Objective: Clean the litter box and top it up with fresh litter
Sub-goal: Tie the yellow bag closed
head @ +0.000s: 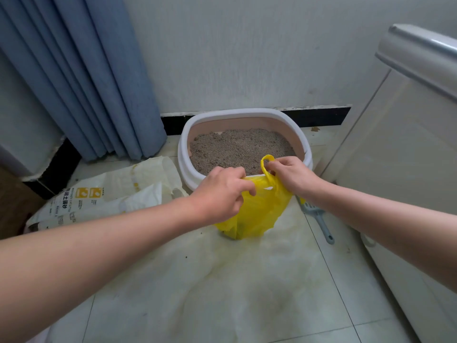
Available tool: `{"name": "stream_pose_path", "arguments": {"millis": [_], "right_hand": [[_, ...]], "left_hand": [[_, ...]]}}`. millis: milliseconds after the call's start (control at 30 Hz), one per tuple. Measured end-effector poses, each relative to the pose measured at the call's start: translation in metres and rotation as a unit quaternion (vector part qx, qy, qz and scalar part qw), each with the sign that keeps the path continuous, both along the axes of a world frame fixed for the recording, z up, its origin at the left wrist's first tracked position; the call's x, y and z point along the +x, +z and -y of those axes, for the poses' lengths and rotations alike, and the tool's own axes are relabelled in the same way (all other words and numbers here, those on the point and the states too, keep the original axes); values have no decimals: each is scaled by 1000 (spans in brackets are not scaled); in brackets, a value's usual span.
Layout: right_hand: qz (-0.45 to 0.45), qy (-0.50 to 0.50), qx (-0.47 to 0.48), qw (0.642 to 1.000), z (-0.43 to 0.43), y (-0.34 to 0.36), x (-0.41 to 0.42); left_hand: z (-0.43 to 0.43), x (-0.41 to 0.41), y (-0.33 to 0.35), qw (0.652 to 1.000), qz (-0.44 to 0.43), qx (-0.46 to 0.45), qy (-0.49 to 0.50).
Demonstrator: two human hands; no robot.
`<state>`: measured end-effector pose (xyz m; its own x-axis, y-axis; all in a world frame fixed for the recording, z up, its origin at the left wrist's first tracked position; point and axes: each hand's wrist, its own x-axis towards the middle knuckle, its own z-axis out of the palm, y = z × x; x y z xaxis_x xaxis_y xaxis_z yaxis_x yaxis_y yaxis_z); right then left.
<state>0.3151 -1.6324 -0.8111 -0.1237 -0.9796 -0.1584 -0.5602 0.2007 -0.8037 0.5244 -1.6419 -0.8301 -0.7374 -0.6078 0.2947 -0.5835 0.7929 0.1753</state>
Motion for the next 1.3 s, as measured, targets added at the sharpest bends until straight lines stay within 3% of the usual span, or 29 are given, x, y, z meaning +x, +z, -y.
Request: {"name": "stream_pose_path", "arguments": {"millis": [133,300,433,633,733,867,1000,1100,1300], "right_hand": [[-43,6,-5,999,-1,-5,2],[-72,93,148,982,-3,-1,6],[-49,164,224,959,-7,2,13],[-63,284,322,901,-11,5,16],[-51,293,309,903,-17,-2,16],[-66,248,236,937,-17,-10,9],[-43,166,186,967,-13,-19,-14],[-89,131,162,974,-13,-28,-43],[-114,133,126,976,-17,-42,-64]], "left_hand": [[-2,0,-6,996,-4,-84,28],[-6,2,-8,990,-20,-115,76],[-15,4,-15,994,-10,-56,95],[-22,3,-27,982,-131,129,45],[-18,-1,-25,959,-193,199,66],[-12,1,-24,965,-183,177,62],[-4,17,-28,978,-127,140,88],[6,38,-32,986,-62,102,118],[18,65,-37,987,51,60,141]]}}
